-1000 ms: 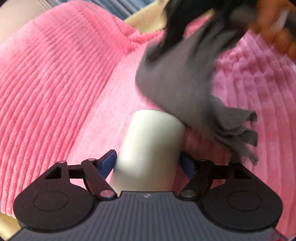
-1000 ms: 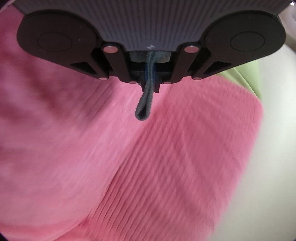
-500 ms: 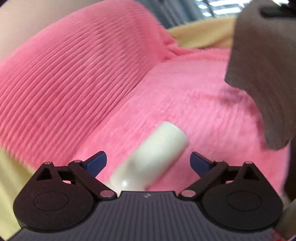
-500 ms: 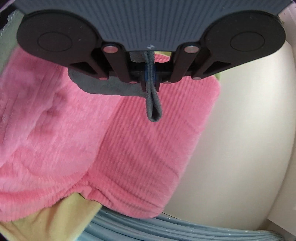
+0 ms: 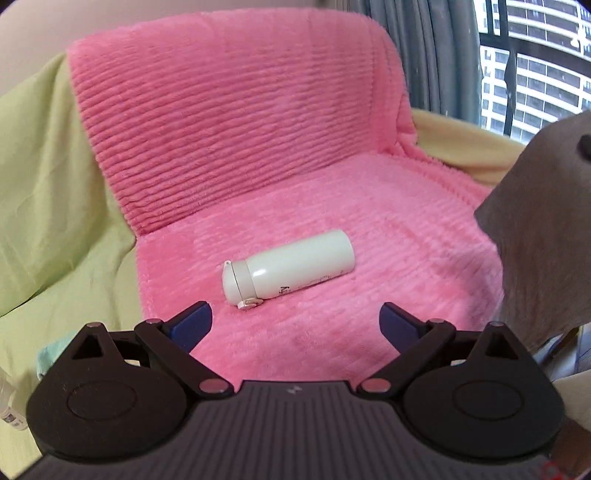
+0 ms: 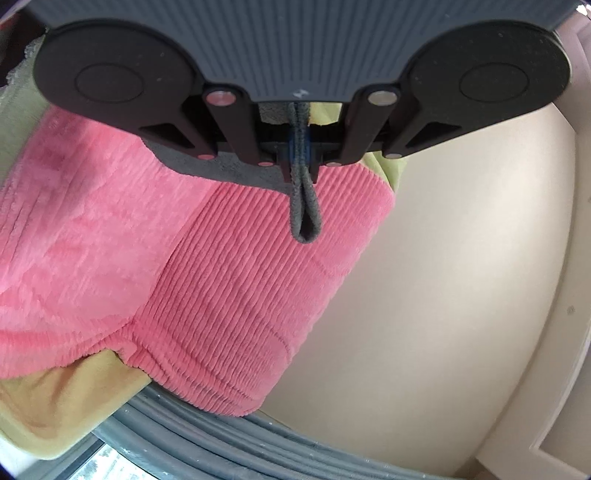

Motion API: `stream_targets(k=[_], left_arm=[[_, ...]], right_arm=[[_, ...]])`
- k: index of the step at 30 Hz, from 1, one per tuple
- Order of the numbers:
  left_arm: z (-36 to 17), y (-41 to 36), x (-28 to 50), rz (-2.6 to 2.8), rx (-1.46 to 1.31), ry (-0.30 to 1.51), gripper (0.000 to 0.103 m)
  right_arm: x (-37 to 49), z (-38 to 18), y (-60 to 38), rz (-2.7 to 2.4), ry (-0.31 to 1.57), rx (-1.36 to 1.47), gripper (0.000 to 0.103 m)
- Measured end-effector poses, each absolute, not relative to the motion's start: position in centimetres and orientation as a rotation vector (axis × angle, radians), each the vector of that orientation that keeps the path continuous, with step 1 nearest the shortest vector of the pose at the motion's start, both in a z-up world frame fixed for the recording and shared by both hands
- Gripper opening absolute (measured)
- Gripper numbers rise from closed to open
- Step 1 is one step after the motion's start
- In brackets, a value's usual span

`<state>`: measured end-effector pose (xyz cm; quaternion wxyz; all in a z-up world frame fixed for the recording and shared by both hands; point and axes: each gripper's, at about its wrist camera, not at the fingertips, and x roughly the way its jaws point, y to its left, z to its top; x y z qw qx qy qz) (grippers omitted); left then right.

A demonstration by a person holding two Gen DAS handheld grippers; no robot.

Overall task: Clean container
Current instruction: 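Lower the white bottle onto the blanket and grip its lid end with the left gripper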

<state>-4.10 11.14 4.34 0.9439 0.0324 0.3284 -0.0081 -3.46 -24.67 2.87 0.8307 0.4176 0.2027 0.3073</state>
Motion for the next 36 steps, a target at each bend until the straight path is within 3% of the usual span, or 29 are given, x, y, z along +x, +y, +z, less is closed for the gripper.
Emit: stream_targets(k=[8,19,30,36], left_arm=[[2.4,13.1,-3.2,-0.021,0.015,0.7,0.099],[-3.0,15.7,0.7,-0.06,0.051,0.759,0.099],[-8.2,17.4,5.6,-0.336,0.446,0.658,0.099],[-10.8,19.3,7.9,-0.437,0.518,0.674,0.099]], right_arm=[[-2.9,3.6,-21.8,0.623,0.481,0.812,0.005],[3.5,0.0,-18.1,0.55,0.612,0.787,0.005],[10.9,-3.5,-15.5,0.547,0.638,0.793,0.005],[13.3,-3.9,-13.7,0.57,0.641,0.747,0.005]])
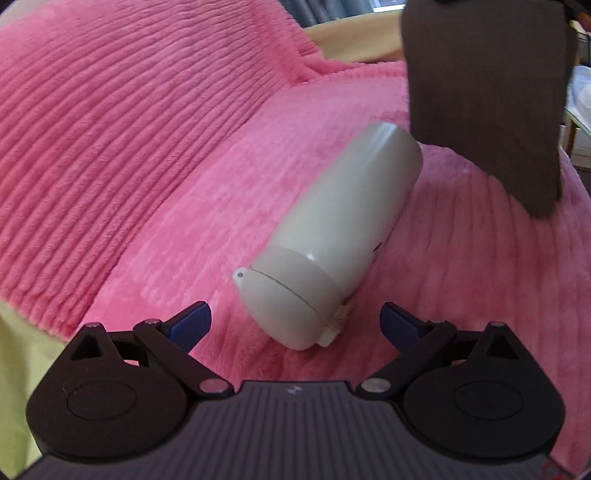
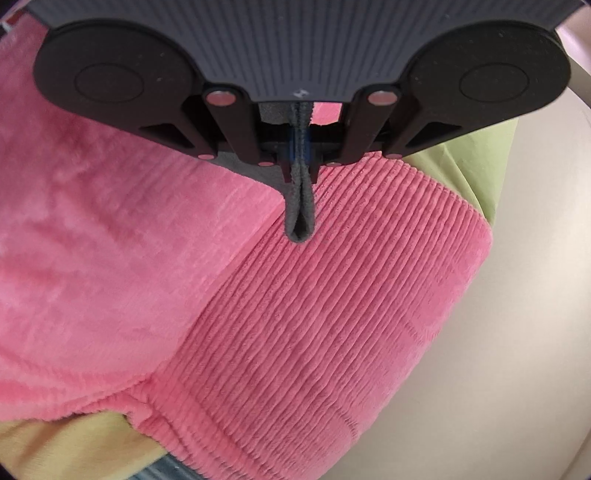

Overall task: Clean container
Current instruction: 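Lower the white bottle onto the blanket and grip its lid end with the left gripper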

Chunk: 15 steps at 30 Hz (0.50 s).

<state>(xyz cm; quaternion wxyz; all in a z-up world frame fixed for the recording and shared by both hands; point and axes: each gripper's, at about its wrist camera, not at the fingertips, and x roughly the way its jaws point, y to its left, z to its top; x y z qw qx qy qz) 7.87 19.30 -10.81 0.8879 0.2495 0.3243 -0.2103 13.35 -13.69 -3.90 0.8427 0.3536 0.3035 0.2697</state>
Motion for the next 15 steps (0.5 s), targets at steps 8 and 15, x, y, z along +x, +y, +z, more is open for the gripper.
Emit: stream_targets(k=[8,15], left_arm=[[-12.0,18.8,8.3,-0.489,0.517,0.701,0.1],[-12.1,18.6,7.9,-0.541,0.548,0.707,0.092]], right_arm=[[16.5,-3.5,-9.3,0.648,0.639,0.665,0.005],[19.9,-4.8,-4.8,0.768,0.743,0.435,0.005]])
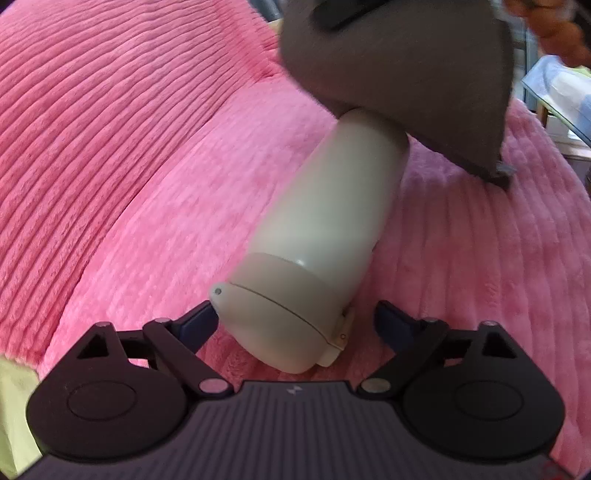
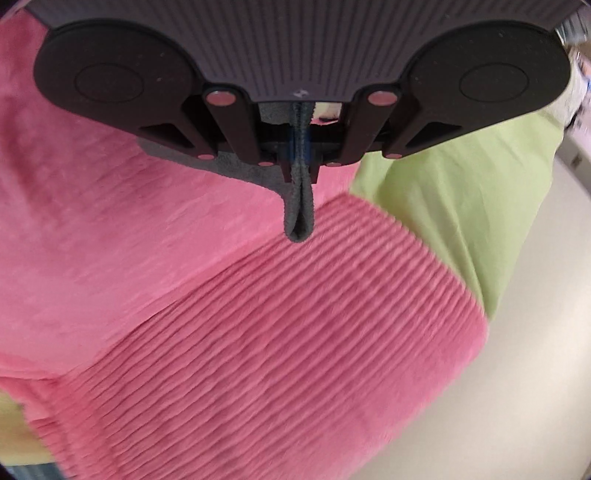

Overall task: Clean container
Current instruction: 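Lower the white bottle onto the blanket and grip its lid end with the left gripper, then wrap the cloth around the bottle body and rub it with the right gripper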

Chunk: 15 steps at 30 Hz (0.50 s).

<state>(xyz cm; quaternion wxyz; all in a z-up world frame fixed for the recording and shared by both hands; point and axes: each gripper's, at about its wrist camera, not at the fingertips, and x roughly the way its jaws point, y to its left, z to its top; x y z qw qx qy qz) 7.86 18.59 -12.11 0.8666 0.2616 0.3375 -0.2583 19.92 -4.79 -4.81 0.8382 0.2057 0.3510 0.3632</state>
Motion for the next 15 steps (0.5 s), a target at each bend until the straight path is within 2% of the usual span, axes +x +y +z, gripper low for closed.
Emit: stream_targets(k=[7,15], left_arm=[[-12.2,18.9,7.5,-0.562,0.551,0.698,0.091],[-12.4,19.5,8.8,-0.611,0.505,0.71,0.092]], right_arm=[[22.2,-4.3,-3.8,0.828,0.795,0.313,0.005],[20.3,-8.1,0.9,0.89,0.847,0.391,0.005]])
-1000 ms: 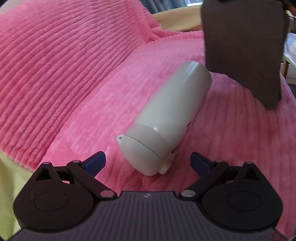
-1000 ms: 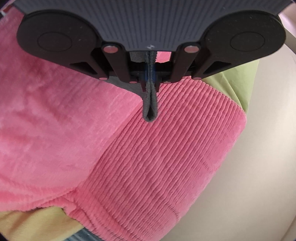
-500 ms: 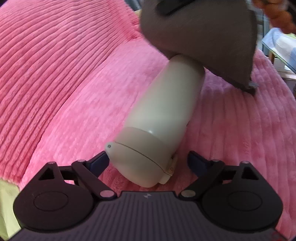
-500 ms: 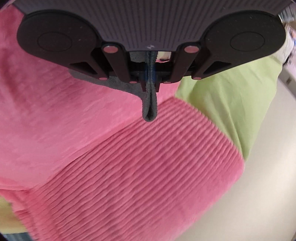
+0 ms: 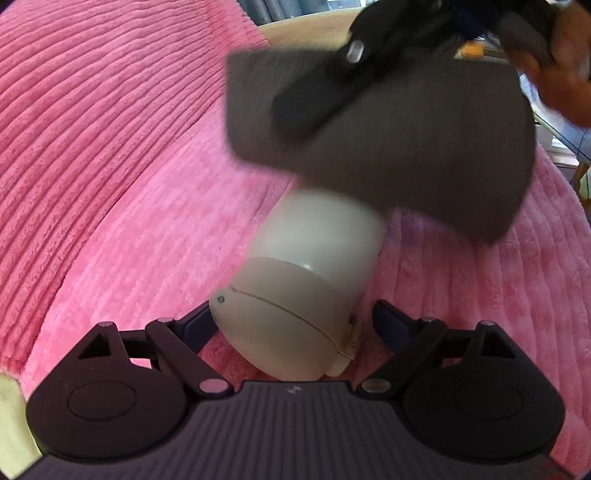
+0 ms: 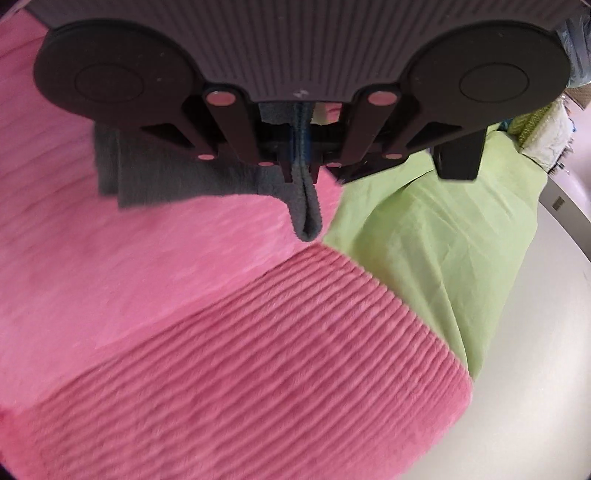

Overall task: Clean container
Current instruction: 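Wrap the cloth around the bottle body and rub it with the right gripper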

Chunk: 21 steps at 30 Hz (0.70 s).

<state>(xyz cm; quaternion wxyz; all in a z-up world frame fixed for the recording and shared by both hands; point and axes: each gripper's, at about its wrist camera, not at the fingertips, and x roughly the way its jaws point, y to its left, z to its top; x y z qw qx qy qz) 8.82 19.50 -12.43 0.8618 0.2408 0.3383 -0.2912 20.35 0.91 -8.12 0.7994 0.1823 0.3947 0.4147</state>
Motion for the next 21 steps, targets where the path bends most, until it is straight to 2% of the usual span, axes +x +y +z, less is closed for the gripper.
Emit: stream_targets(k=[9,13,21], left_arm=[[-12.4,19.7,9.1,-0.623,0.505,0.711,0.086],[-12.4,19.8,9.0,-0.64,0.499,0.707,0.076],[-12.5,20.1,9.0,-0.645,0.479,0.7,0.076]], right_arm=[[20.2,-10.4,4.2,0.909,0.872,0.29,0.002],[20.8,-10.5,3.1,0.867,0.857,0.308,0.002],[21.7,-11.4,-2.6,0.716,0.82,0.383,0.002]])
